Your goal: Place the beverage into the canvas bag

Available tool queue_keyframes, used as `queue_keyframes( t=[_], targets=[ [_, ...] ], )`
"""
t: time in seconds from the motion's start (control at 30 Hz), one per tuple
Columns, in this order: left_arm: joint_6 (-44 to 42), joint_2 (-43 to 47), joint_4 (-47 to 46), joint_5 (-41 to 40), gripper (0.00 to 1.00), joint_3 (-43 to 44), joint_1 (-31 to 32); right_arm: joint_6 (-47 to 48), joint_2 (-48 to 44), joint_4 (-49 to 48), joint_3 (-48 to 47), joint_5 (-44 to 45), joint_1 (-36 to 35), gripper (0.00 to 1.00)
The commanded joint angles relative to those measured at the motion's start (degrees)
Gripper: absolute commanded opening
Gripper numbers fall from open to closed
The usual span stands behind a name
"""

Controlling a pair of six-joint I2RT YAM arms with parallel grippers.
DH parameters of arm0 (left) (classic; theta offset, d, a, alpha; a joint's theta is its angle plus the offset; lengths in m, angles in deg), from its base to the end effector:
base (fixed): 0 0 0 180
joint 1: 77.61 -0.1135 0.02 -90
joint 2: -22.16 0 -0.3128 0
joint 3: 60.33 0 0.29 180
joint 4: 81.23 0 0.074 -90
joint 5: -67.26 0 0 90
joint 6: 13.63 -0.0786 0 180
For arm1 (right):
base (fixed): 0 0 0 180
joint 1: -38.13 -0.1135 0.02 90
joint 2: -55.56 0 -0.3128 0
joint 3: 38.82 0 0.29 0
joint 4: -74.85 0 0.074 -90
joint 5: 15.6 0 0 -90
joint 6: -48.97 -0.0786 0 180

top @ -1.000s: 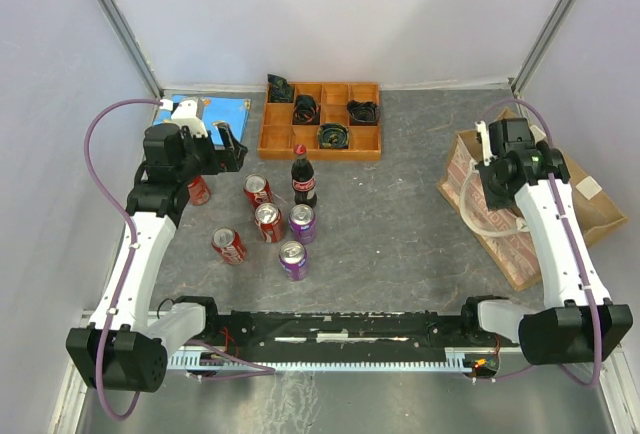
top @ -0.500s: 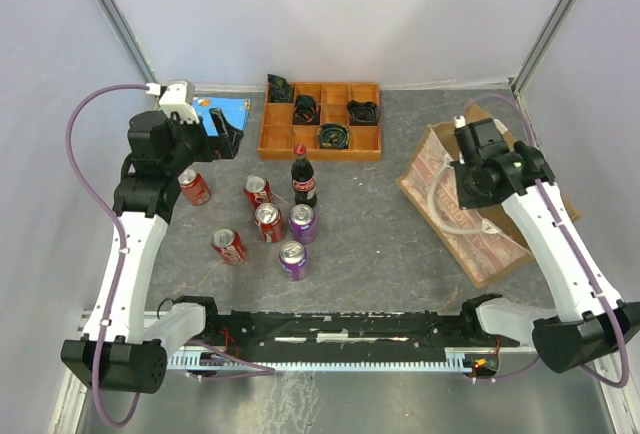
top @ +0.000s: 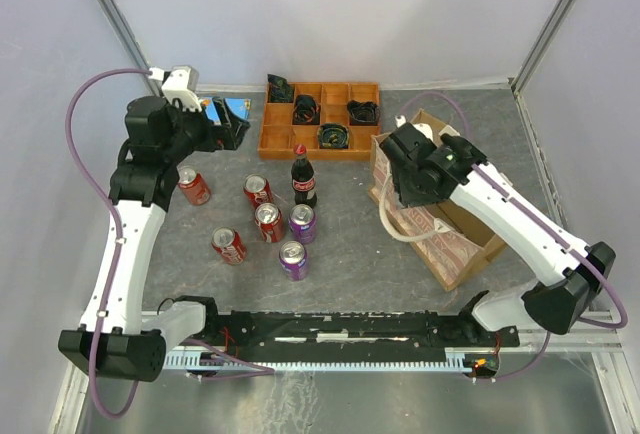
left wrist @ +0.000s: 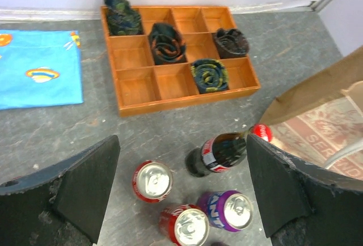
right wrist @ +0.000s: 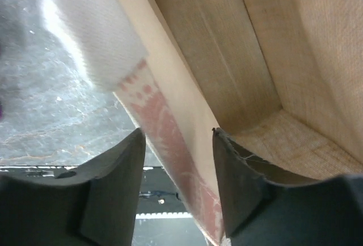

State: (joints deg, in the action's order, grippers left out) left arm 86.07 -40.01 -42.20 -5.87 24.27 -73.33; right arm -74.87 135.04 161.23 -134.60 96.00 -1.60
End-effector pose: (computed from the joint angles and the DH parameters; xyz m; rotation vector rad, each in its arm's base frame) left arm 0.2825 -0.0440 0.4581 0.1174 1.8673 -0.4424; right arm 0.2426 0.1640 0.3642 -0.0473 2.6399 -0.1257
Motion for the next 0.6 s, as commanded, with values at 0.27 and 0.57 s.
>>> queue_keyframes(
  t=[0.27,0.57],
  targets=[
    [15.4,-9.6,0.4,13.8,0.97,17.8,10.1,8.3,6.2,-1.3,-28.5,12.3,0.0,0.87],
    [38.7,-16.6,-5.0,1.0,1.00,12.3,32.9,22.2,10.6,2.4,-36.0,2.4,20.6,0.92]
  ],
)
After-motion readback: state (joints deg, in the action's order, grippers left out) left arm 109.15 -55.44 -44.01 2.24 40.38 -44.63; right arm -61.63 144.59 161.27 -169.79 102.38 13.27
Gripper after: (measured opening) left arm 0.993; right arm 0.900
